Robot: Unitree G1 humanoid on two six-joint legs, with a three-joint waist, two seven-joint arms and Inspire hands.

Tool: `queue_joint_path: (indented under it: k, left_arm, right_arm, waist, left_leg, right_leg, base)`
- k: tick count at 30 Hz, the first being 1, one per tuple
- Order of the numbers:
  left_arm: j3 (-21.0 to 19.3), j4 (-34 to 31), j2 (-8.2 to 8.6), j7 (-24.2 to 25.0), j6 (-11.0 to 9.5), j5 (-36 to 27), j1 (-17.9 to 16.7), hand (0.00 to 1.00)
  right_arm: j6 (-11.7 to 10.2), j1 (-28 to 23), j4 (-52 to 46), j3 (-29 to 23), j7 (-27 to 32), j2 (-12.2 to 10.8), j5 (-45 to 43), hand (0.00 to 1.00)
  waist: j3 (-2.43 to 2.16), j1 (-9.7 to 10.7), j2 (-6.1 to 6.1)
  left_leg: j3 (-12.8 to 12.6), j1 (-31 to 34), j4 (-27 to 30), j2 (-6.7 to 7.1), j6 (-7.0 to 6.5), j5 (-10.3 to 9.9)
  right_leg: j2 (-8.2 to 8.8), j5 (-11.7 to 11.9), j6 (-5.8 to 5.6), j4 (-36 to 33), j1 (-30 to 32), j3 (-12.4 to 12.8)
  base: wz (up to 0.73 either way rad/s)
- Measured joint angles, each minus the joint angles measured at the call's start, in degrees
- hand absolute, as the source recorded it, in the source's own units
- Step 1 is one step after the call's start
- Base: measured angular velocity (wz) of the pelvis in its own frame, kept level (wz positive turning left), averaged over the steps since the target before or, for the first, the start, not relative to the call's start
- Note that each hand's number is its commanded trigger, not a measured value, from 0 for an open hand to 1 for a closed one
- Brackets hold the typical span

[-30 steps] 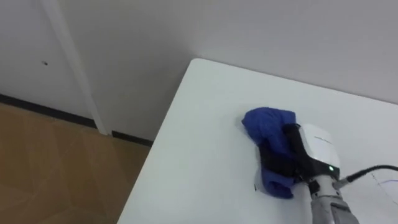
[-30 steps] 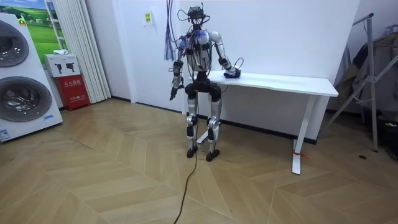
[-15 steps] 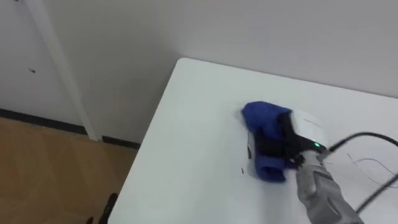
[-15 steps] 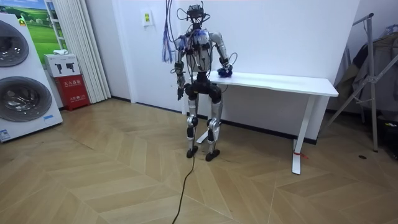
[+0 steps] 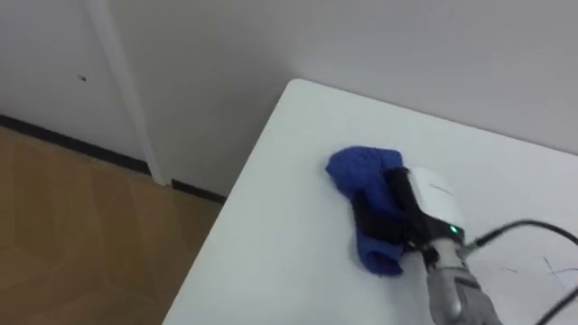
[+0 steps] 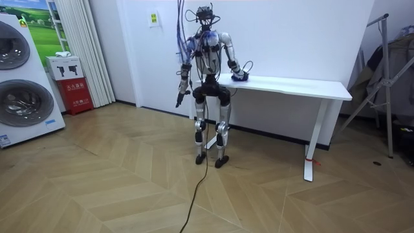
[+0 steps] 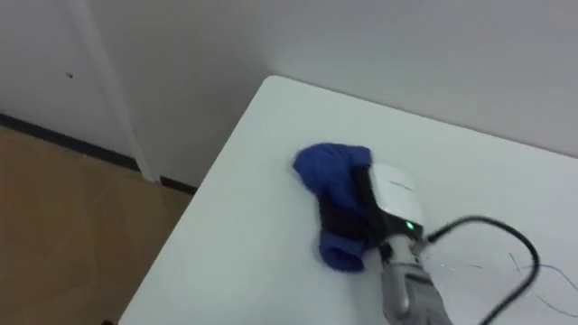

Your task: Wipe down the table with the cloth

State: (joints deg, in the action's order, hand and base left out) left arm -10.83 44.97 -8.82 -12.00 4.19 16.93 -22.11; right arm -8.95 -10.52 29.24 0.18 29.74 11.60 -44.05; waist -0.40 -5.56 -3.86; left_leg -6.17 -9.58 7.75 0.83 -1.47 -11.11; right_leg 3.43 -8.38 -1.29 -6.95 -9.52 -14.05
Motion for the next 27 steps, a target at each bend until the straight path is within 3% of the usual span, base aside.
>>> queue_joint_path:
  k: [4, 6, 7, 9, 10, 12, 14, 15, 17, 20, 22, 25, 27]
  left_arm:
    - [-0.07, -0.43, -0.64, -0.27, -0.26, -0.03, 0.64, 0.0]
    - [0.65, -0.34, 0.16, -0.15, -0.45, -0.15, 2.61, 0.0]
    - [1.43, -0.34, 0.24, -0.22, -0.44, -0.53, 2.83, 0.0]
    - [4.58, -0.06, 1.16, -0.2, -0.32, -2.2, 3.82, 0.0]
    - [5.45, -0.07, 1.46, -0.2, -0.31, -3.1, 4.15, 0.0]
    - [8.78, -0.07, 1.73, 0.2, -0.27, -4.26, 5.51, 0.0]
    - [9.46, -0.08, 1.7, 0.24, -0.28, -6.13, 6.35, 0.0]
    - [10.02, -0.08, 1.57, 0.23, -0.19, -7.35, 6.86, 0.0]
    - [10.81, -0.1, 1.67, 0.28, -0.01, -7.95, 7.53, 0.0]
    - [11.04, -0.67, 1.63, 1.12, -0.02, -8.01, 6.88, 0.0]
    - [10.81, -1.07, 1.0, 1.48, 0.01, -8.74, 5.07, 0.0]
    - [10.28, -0.87, 0.67, 1.79, 0.26, -10.86, 3.38, 0.0]
    - [8.84, -0.36, 0.47, 1.95, 0.16, -10.92, 2.41, 0.0]
  right_arm:
    - [-0.3, -0.1, 5.1, -2.44, 1.69, 2.24, 4.53, 1.0]
    - [0.86, 4.47, 8.77, -2.05, 0.67, 2.01, 5.47, 1.0]
    - [1.86, 5.4, 8.92, -1.5, 0.11, 1.96, 5.75, 1.0]
    - [6.66, 9.23, 8.52, 1.02, -2.56, 1.85, 5.48, 1.0]
    - [7.84, 10.45, 8.21, 1.9, -3.39, 1.57, 5.39, 1.0]
    - [12.6, 15.5, 6.21, 7.16, -8.19, 1.14, 3.14, 1.0]
    - [14.59, 19.81, 4.21, 12.7, -12.71, 0.75, 0.39, 1.0]
    - [14.82, 22.89, 3.45, 15.88, -15.35, -0.63, -0.38, 1.0]
    - [14.61, 27.66, 3.44, 18.31, -18.83, -2.76, -1.64, 1.0]
    - [13.36, 31.44, 3.51, 18.3, -21.28, -3.09, -2.19, 1.0]
    - [12.52, 31.26, 4.02, 17.35, -21.23, -2.79, -1.57, 1.0]
    - [8.65, 27.72, 7.84, 12.29, -19.42, -1.99, 1.38, 1.0]
    - [5.58, 23.59, 8.86, 8.99, -15.38, -2.0, 3.15, 1.0]
  waist:
    - [-0.3, 1.18, 0.26]
    - [-0.31, 0.56, 0.41]
    - [-0.3, 0.48, 0.45]
    - [-0.23, -1.4, 1.37]
    - [-0.15, -1.8, 1.61]
    - [-0.06, -3.31, 2.04]
    - [-0.04, -5.17, 1.97]
    - [0.35, -5.92, 1.8]
    - [0.95, -6.28, 1.33]
    - [1.16, -8.71, 1.12]
    - [1.13, -8.89, 1.06]
    - [1.07, -7.44, 0.86]
    - [1.13, -4.69, 0.85]
  left_leg:
    - [0.04, -0.73, 0.04, -0.13, -1.9, -1.36]
    - [-0.01, -0.73, 0.24, -0.08, -2.34, -1.73]
    - [-0.14, -0.8, 0.38, -0.05, -2.41, -1.78]
    - [-2.0, -0.66, 0.87, -0.43, -2.35, -1.87]
    - [-2.53, -0.49, 0.91, -0.56, -2.34, -1.87]
    - [-3.92, 0.36, 0.84, -1.02, -1.93, -1.39]
    - [-4.65, 1.07, 0.66, -1.6, -1.41, -1.04]
    - [-4.62, 1.5, 0.56, -1.89, -1.13, -0.77]
    - [-3.99, 2.19, 0.52, -2.07, -0.71, -0.35]
    - [-2.19, 3.27, 0.4, -2.02, -0.51, 0.46]
    - [-1.43, 3.44, 0.4, -2.22, -0.5, 0.46]
    - [-1.18, 3.57, 0.62, -2.07, -0.47, 0.46]
    - [-1.42, 2.99, 0.62, -1.54, -0.48, 0.46]
  right_leg:
    - [-0.16, -0.24, -0.41, -0.29, -0.84, -0.25]
    - [-0.17, -0.14, -0.68, -0.96, -0.5, -0.08]
    - [-0.16, -0.11, -0.69, -1.0, -0.49, 0.12]
    - [-0.44, 0.39, -0.41, -1.64, 0.75, 1.44]
    - [-0.5, 0.56, -0.28, -1.96, 1.17, 1.52]
    - [-0.96, 1.13, 0.26, -3.01, 3.22, 2.73]
    - [-1.51, 1.61, 1.05, -3.14, 4.69, 2.68]
    - [-1.72, 1.83, 1.41, -3.05, 5.05, 2.04]
    - [-1.84, 1.77, 1.81, -2.95, 6.04, 1.08]
    - [-1.89, 1.64, 2.02, -2.62, 6.56, -0.34]
    - [-1.89, 1.6, 2.0, -2.68, 6.42, -0.58]
    - [-1.23, 1.55, 1.91, -2.64, 5.92, -1.44]
    - [-0.53, 1.01, 1.05, -2.68, 4.94, -2.15]
  base:
    - [-0.14]
    - [-0.19]
    - [-0.25]
    - [-0.49]
    - [-0.54]
    - [-0.4]
    - [-0.35]
    - [-0.15]
    - [0.18]
    - [0.37]
    - [0.32]
    - [0.28]
    - [0.31]
